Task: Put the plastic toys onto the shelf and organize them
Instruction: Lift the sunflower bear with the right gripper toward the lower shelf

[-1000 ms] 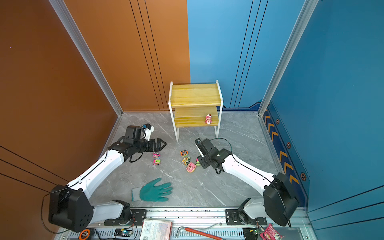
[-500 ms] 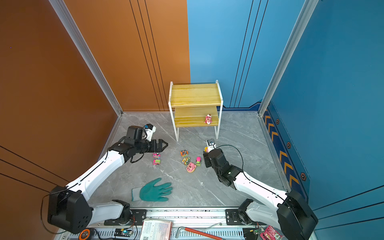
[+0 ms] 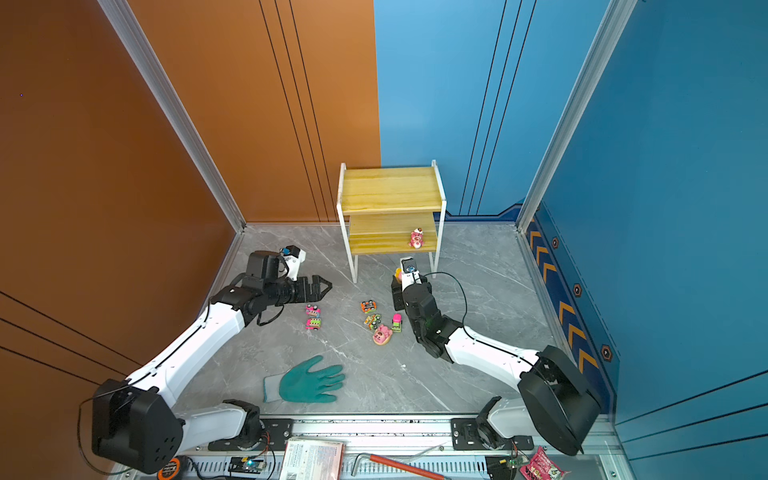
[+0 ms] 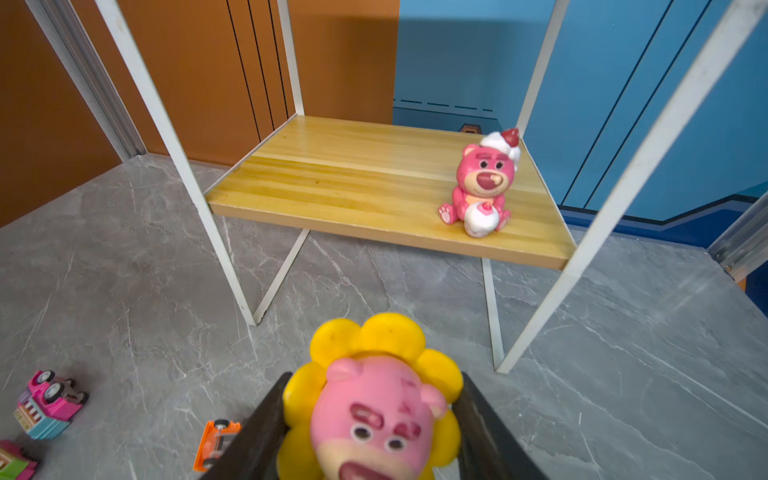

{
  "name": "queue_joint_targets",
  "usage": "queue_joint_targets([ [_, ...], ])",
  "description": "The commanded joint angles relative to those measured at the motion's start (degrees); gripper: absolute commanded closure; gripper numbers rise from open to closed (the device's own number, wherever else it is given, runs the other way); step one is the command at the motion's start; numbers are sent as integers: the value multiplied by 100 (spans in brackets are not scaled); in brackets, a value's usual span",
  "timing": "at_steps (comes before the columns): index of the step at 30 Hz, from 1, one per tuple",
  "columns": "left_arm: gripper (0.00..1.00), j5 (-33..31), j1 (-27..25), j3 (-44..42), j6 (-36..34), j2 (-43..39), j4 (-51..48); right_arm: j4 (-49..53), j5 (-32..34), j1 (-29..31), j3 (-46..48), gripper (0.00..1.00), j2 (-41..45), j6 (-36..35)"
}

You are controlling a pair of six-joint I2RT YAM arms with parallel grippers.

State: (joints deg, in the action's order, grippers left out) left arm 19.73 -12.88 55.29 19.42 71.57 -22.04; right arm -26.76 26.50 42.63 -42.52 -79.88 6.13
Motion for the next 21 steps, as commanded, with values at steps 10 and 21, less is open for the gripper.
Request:
queue_joint_targets([
  [10,0,187,322,35,245,-231,59,-375,161,-291,-1494,63,-1236,-351],
  [21,0,214,382,0,273,-232,88,-184,235,-515,-2383,63,-1895,-450],
])
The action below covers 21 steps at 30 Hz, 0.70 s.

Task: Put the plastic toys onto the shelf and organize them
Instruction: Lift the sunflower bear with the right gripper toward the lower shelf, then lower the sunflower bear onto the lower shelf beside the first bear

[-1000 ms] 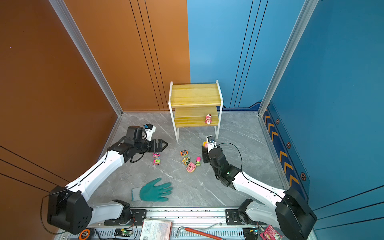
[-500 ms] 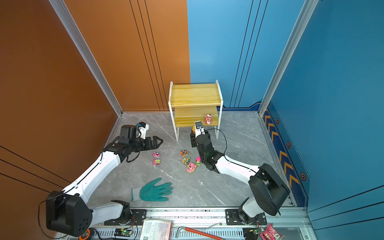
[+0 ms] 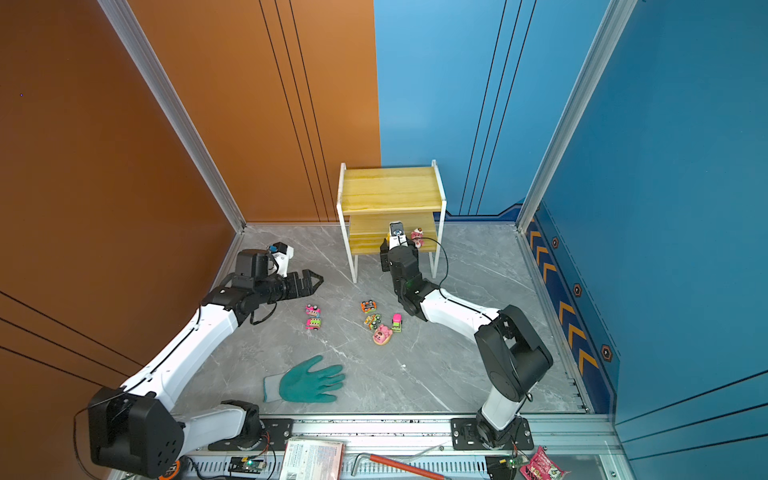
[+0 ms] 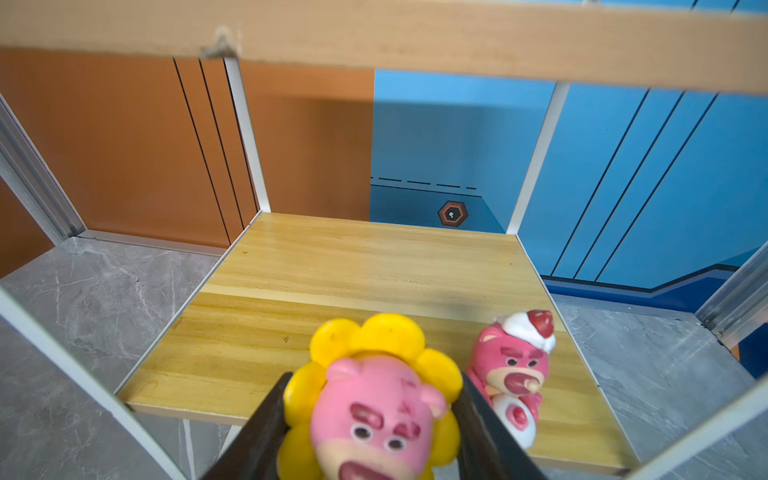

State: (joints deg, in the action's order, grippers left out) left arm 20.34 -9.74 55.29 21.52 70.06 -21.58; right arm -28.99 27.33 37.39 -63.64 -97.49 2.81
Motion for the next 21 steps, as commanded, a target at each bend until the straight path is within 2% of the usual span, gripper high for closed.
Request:
queue_joint_targets([
  [1,1,155,71,2,63,-79,40,59,171,10,-353,63,-176,-131],
  [12,0,222,130,-13,116,-99,78,297,323,-38,-867,61,-541,-100],
  [21,0,229,144,-35,125,-102,93,-16,596,-52,-871,60,-735,-295],
])
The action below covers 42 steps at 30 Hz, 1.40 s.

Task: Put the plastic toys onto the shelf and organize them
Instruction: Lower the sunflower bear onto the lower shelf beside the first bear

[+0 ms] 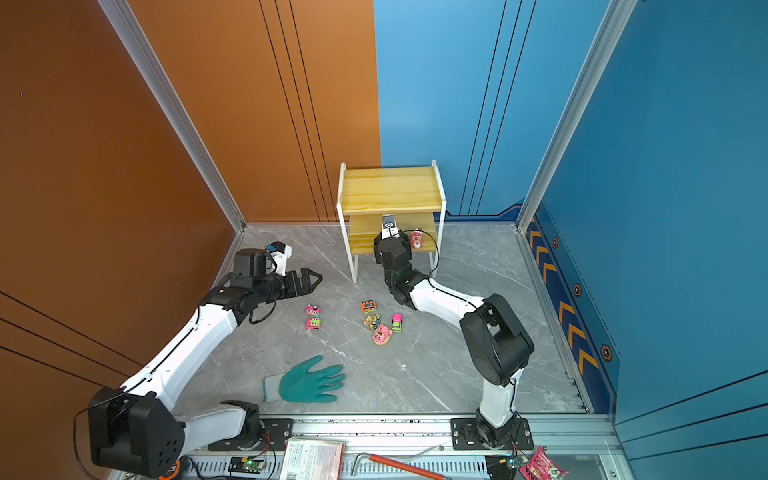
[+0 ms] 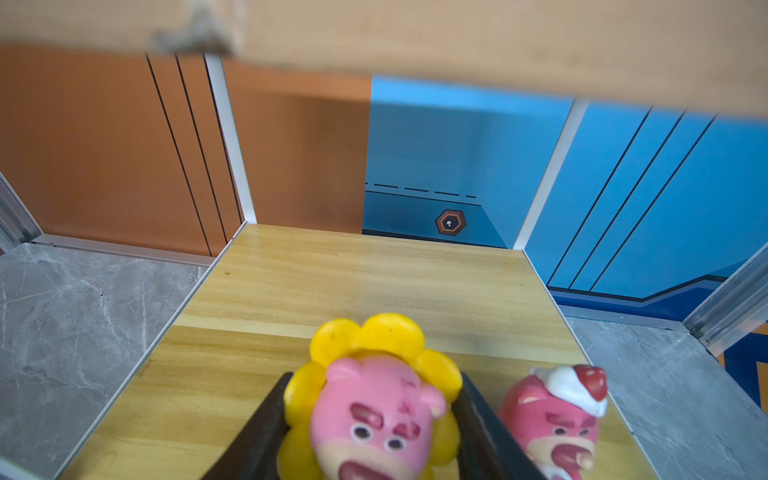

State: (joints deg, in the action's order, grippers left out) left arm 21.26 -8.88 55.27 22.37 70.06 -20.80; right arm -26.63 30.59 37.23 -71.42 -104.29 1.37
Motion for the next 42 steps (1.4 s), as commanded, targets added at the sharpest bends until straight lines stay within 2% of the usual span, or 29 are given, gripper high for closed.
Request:
queue_joint_targets([
  [1,0,147,51,-33,39,-98,14,-319,280,-39,-67,60,-65,-177],
  [42,0,234,38,-83,66,-116,129,-756,452,-175,-31,54,-604,-242],
])
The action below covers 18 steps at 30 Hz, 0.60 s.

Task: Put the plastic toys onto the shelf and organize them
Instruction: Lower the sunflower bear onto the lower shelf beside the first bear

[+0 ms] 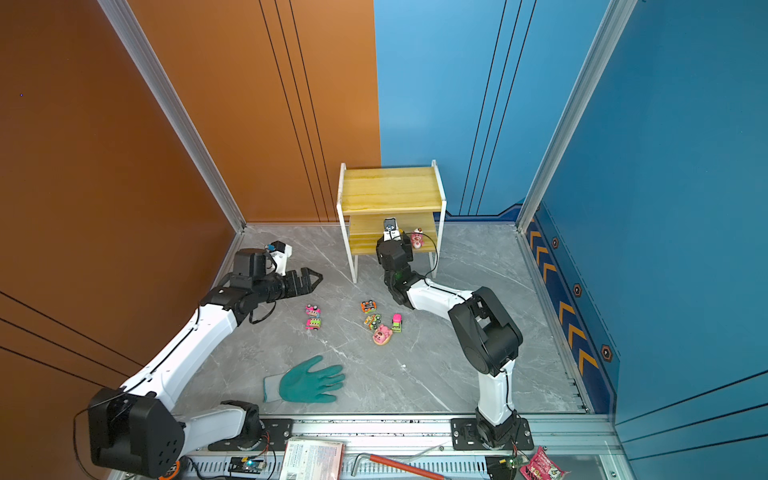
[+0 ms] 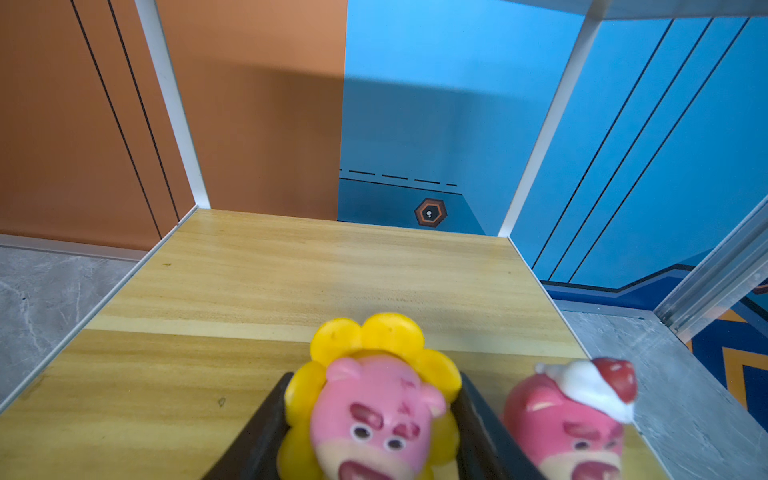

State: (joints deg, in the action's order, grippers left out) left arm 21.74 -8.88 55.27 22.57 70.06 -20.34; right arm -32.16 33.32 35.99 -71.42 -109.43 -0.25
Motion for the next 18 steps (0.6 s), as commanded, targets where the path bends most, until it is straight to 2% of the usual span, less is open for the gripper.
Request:
queue_joint_targets([
  [1,0,192,44,-82,46,-116,89,-203,166,-48,-26,54,-96,-67],
  [18,0,197,38,-90,46,-99,109,-194,88,-101,-14,51,-180,43],
])
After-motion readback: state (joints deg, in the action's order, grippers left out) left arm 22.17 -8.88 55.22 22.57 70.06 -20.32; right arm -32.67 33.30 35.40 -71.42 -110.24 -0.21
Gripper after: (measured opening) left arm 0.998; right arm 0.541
